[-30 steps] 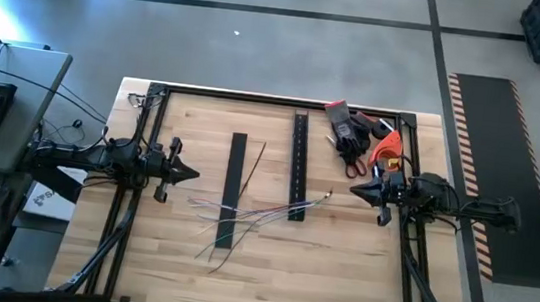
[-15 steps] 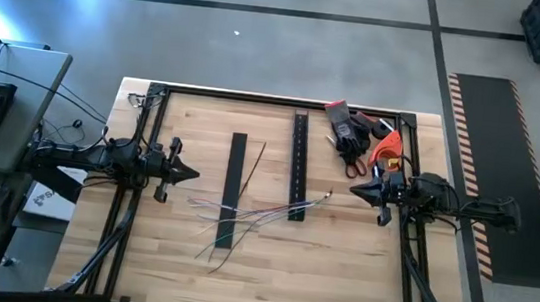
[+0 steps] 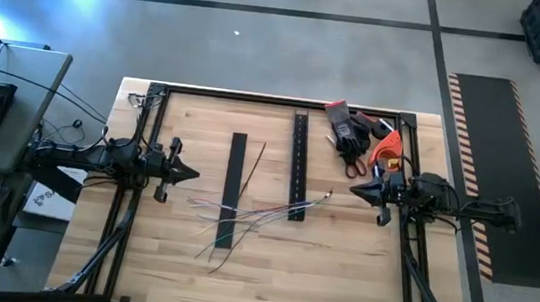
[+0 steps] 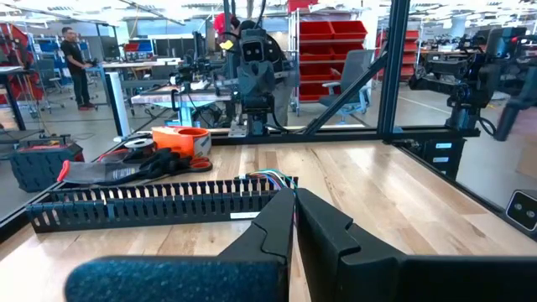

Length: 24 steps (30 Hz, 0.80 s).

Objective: Ziptie cables

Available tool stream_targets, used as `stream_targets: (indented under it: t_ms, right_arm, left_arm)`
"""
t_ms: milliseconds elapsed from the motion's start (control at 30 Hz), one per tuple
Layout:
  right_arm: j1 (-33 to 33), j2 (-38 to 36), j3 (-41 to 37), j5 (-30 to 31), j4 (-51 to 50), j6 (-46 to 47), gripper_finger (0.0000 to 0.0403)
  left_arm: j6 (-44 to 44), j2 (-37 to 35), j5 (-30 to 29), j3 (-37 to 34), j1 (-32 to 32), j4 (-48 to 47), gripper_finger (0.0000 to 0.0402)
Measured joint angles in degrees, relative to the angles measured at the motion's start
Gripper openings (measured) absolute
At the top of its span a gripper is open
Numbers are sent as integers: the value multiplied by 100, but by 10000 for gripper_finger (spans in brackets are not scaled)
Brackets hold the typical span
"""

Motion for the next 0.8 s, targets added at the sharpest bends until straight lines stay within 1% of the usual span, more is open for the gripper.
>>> stream_targets:
  t_ms: [33, 100, 233, 300, 367, 400, 433, 500, 533, 633, 700, 733, 800]
  right_arm:
    - [-10, 0, 0, 124, 0, -560, 0]
    - [-10, 0, 0, 286, 0, -1192, 0]
    - [-10, 2, 0, 539, 125, -1911, 0]
    - [-8, 2, 0, 695, 399, -2253, 0]
    - [-10, 2, 0, 711, 674, -2386, 0]
    - [-16, 8, -2, 864, 934, -2412, 0]
    - [-18, 2, 0, 1161, 1185, -2248, 0]
    - [-23, -13, 0, 1906, 1562, -1505, 0]
    - [-30, -4, 0, 2228, 1565, -1286, 0]
    - [-89, 10, 0, 2701, 751, -1097, 0]
    - [-191, 89, 0, 2833, 217, -468, 0]
    - [-243, 193, 0, 2752, 250, -35, 0]
    - [-291, 394, 0, 2129, 324, 525, 0]
  left_arm:
    - [0, 0, 0, 2, 0, 0, 0]
    - [-2, 1, 0, 1, -1, 2, 0]
    - [-1, 0, 0, 2, -2, 2, 0]
    - [0, 0, 0, 2, 0, 0, 0]
    - [-2, 1, 0, 2, -1, 1, 0]
    - [-1, 2, 0, 1, -2, 0, 0]
    - [0, 1, -1, 0, -2, 0, 0]
    - [0, 2, 2, 2, 0, 0, 0]
    - [-2, 2, 0, 0, -2, 0, 0]
    - [0, 0, 0, 0, 0, 0, 0]
    - [0, 1, 0, 0, -2, 1, 0]
    - [-1, 1, 1, 1, 0, 1, 0]
    - [-2, 0, 11, 2, -2, 6, 0]
